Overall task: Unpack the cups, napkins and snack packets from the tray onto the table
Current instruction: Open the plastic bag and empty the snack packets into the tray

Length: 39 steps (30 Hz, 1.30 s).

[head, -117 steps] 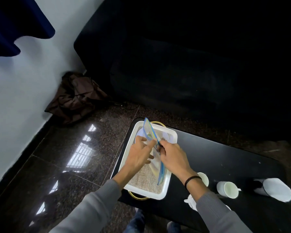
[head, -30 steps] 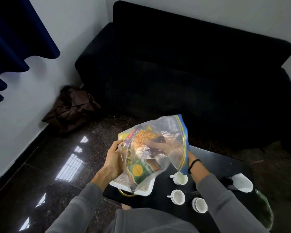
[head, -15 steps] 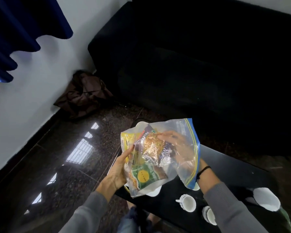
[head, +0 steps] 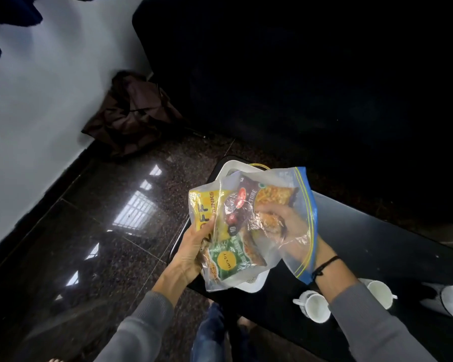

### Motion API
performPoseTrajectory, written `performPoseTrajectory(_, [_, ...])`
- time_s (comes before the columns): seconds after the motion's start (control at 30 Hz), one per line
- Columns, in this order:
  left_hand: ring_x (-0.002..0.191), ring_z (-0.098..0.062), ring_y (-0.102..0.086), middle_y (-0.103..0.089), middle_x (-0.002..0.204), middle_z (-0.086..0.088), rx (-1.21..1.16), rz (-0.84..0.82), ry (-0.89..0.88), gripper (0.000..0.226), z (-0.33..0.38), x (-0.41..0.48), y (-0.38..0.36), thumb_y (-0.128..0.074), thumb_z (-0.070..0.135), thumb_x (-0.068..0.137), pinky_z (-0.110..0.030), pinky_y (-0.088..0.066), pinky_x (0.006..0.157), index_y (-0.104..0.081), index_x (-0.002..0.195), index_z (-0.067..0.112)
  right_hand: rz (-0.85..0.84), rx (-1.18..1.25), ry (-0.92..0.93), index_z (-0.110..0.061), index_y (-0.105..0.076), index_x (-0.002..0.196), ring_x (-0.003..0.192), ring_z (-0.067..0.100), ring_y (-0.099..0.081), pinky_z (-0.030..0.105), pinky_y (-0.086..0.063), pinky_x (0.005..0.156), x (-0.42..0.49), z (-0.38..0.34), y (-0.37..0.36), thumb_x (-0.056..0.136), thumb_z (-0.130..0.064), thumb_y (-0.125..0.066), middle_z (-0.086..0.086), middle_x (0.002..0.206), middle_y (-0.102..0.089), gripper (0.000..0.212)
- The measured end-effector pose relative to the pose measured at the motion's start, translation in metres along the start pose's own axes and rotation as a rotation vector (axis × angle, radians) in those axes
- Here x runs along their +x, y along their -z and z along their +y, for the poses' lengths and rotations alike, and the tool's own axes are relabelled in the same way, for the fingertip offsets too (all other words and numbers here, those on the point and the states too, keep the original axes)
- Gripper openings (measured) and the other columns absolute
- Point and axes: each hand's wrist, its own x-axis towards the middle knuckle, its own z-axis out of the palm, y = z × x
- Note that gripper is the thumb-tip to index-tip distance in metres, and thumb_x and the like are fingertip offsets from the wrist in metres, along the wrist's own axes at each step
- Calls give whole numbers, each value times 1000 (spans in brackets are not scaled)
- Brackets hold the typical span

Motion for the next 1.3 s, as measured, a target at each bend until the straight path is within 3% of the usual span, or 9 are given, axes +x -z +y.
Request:
performPoseTrajectory(0.07, [95, -31, -77, -78, 114, -15, -36, 12, 4, 56, -9, 8, 5, -85, 41, 76, -44, -63, 77, -71, 125, 16, -103, -96, -5, -10, -76, 92, 84, 33, -72, 50, -59, 82, 4, -12, -4, 55, -31, -98, 11, 99, -72, 48])
performPoseTrajectory(0.2, [95, -32, -77, -77, 114, -16, -52, -9, -14, 41, -18, 14, 8, -84, 35, 79, -44, -63, 77, -75, 118, 23, -96, -290, -54, -11, -70, 120, 90, 52, -43, 57, -42, 93, 12, -7, 4, 91, -37, -74, 39, 102, -50, 40])
performPoseTrajectory(0.3, [89, -31, -77, -78, 109, -16, -66, 19, -13, 47, -21, 16, 11, -80, 28, 84, -43, -63, 76, -69, 127, 14, -50, -145, 59, -19, -77, 122, 114, 44, -62, 54, -46, 109, 5, 0, 7, 83, -38, -84, 22, 136, -66, 44])
performPoseTrajectory(0.4, [86, -32, -77, -79, 103, -15, -138, 61, -29, 44, -23, 18, 21, -78, 27, 86, -48, -63, 81, -69, 125, 10, -7, -122, 95, -9, -74, 124, 113, 37, -71, 61, -55, 99, 3, 2, 14, 72, -27, -93, 21, 127, -72, 58])
performPoseTrajectory(0.53, [85, -33, -77, -79, 99, -14, -304, 68, -56, 37, -23, 18, 47, -73, 31, 88, -51, -63, 77, -72, 118, 11, 137, -107, 186, -9, -77, 98, 81, 24, -77, 31, -65, 69, 5, 8, 27, 76, -24, -87, 10, 91, -82, 29])
performPoseTrajectory(0.6, [83, -32, -78, -79, 96, -13, -389, 49, -44, 30, -23, 19, 61, -68, 35, 93, -49, -63, 70, -77, 109, 12, 164, -80, 204, -13, -79, 91, 83, 20, -79, 27, -63, 70, 5, 9, 31, 76, -23, -86, 7, 93, -83, 19])
performPoseTrajectory(0.9, [77, -22, -78, -80, 92, -2, -502, 85, -103, 29, -28, 32, 101, -68, 44, 93, -44, -65, 71, -82, 101, 19, 455, 39, 245, -14, -72, 111, 92, 19, -78, 40, -59, 90, 35, 26, 53, 84, -31, -80, 1, 96, -82, 33])
performPoseTrajectory(1.17, [99, -24, -73, -75, 114, 0, -487, 15, -45, 77, -39, 46, 112, -90, 50, 67, -50, -55, 99, -68, 135, 23, 341, -81, 182, -18, -72, 102, 85, 12, -79, 16, -58, 58, 102, 29, 41, 82, -25, -86, -8, 83, -82, 25])
performPoseTrajectory(1.3, [102, -27, -74, -76, 116, -3, -472, -29, 6, 67, -39, 52, 102, -85, 53, 74, -51, -56, 96, -70, 132, 22, 355, -207, 211, -17, -69, 104, 94, 19, -76, 29, -60, 82, 134, 28, 36, 88, -28, -81, 0, 99, -79, 23])
